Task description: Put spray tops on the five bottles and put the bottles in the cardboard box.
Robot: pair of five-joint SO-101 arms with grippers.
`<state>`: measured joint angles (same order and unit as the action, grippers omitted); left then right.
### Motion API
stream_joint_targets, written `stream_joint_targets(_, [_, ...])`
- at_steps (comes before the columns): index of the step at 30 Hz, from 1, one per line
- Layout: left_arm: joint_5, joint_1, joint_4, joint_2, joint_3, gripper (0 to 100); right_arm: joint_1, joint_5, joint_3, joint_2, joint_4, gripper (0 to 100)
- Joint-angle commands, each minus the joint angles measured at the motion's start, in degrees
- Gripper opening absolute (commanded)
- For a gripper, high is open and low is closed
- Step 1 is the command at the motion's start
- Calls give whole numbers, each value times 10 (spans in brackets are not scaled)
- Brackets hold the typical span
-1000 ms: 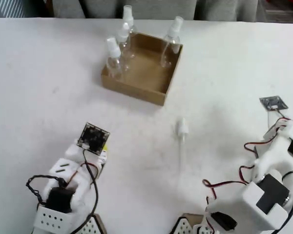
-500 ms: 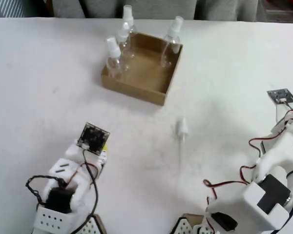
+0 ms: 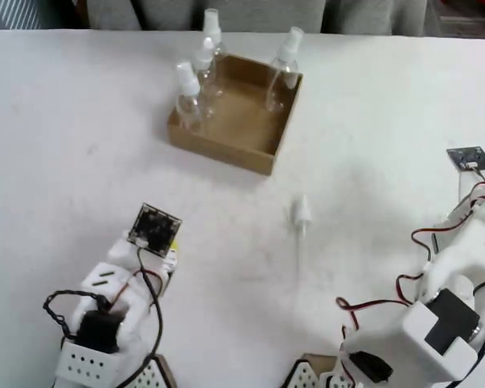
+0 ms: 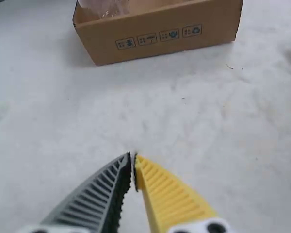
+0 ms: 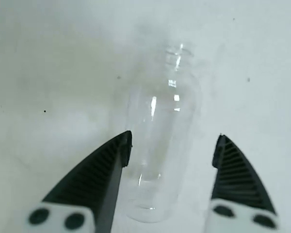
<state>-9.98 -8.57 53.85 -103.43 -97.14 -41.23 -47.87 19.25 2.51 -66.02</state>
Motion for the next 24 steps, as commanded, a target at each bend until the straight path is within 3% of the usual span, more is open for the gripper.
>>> stream_joint_targets(1, [-3, 4, 1, -6, 1, 24, 0, 40, -27, -7, -11, 201])
stream_joint_targets(9, [-3, 5, 1, -6, 1, 24, 6, 52, -22, -1, 6, 240])
stream_joint_targets(13, [-3, 5, 1, -6, 1, 24, 12, 110, -22, -1, 31, 238])
stream_joint_targets(24, [-3, 6, 1, -6, 1, 24, 50, 119, -19, 41, 51, 237])
